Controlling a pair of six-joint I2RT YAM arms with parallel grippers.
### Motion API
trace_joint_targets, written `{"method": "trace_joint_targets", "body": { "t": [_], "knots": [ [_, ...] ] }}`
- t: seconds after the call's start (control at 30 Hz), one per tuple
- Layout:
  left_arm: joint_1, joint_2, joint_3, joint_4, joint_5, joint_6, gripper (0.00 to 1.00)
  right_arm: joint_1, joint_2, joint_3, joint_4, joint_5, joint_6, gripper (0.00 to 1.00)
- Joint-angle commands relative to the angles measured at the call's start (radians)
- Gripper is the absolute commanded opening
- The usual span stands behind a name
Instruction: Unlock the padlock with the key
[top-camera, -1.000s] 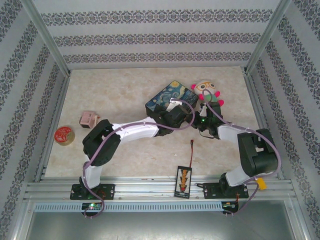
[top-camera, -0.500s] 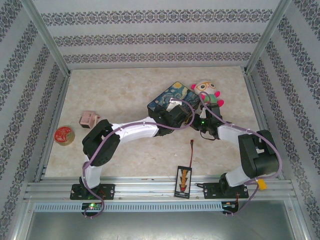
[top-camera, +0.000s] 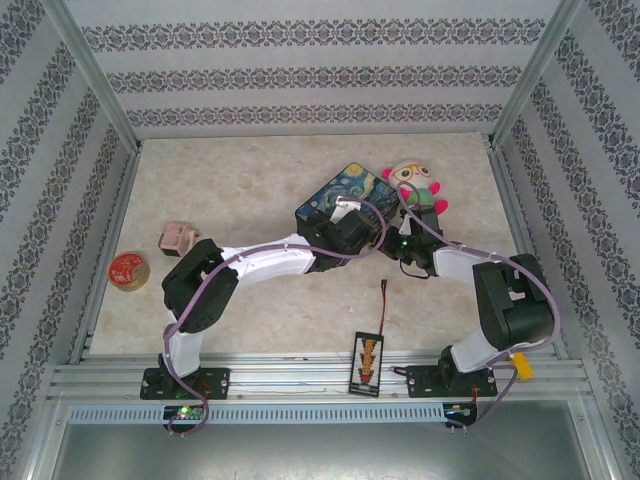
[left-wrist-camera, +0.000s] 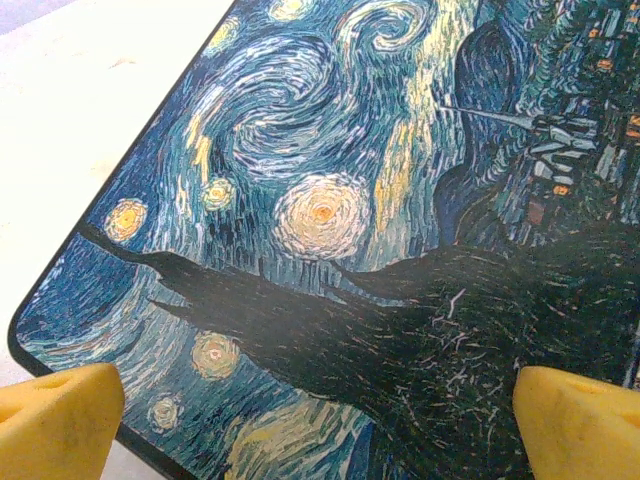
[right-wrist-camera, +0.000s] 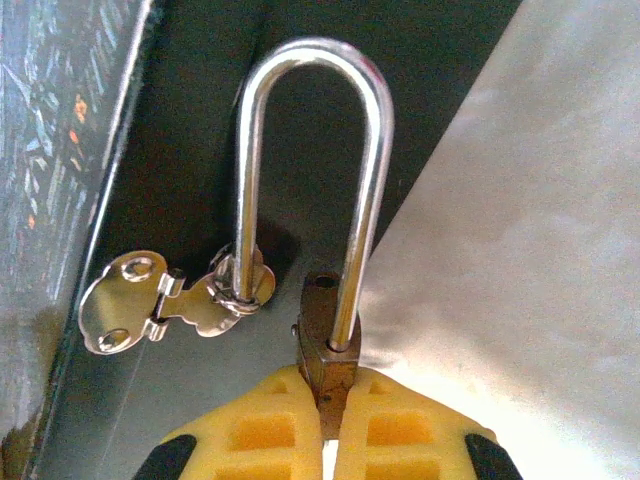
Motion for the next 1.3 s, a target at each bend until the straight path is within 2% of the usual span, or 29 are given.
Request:
{"method": "trace_joint_targets", "body": {
  "t": [0.0,0.4,0.6,0.93,1.27],
  "knots": [
    [0.019,-0.014,-0.038,-0.105,-0.004,0.002,0.99,-0.041,-0.011,0.022,0.078,0.088,-0.012,0.02],
    [0.021,-0.017,-0.050,-0.115,0.006,-0.009,0.99,-0.081,0.037,0.019,0.203,0.057,0.122,0.02],
    [0.028,-0.028,-0.070,-0.109,0.012,-0.019,0.99,-0.084,0.012,0.012,0.204,0.045,0.125,0.02],
    [0.068,-0.094,-0.162,-0.115,-0.010,-0.044,0.99,-0.071,-0.147,-0.040,0.077,0.027,0.067,0.03],
    [0.187,-0.145,-0.248,-0.089,-0.009,-0.037,0.99,-0.003,-0.243,-0.014,-0.197,0.052,-0.037,0.04]
  ]
}}
